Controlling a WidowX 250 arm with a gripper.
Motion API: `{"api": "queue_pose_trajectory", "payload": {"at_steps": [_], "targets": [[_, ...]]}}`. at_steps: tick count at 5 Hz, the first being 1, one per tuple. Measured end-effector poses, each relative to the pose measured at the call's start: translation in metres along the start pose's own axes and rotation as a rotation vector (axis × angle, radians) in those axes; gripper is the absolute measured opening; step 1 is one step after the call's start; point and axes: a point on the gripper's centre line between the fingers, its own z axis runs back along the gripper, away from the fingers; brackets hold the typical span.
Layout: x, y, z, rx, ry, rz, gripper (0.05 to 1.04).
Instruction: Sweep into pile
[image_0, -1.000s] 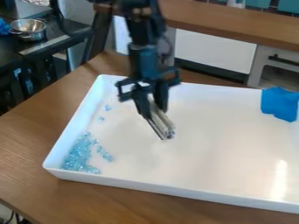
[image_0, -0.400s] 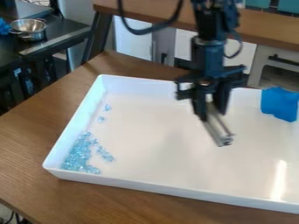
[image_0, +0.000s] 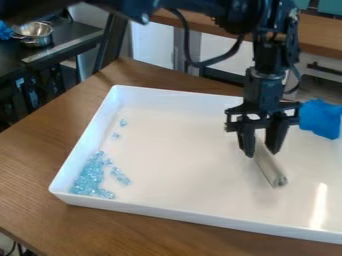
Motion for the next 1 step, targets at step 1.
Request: {"api": "queue_pose_trajectory", "payload": {"at_steps": [1], "targets": [[-0.0009, 0.0006, -0.0006, 0.004, 0.007, -0.05, 0.981]]}}
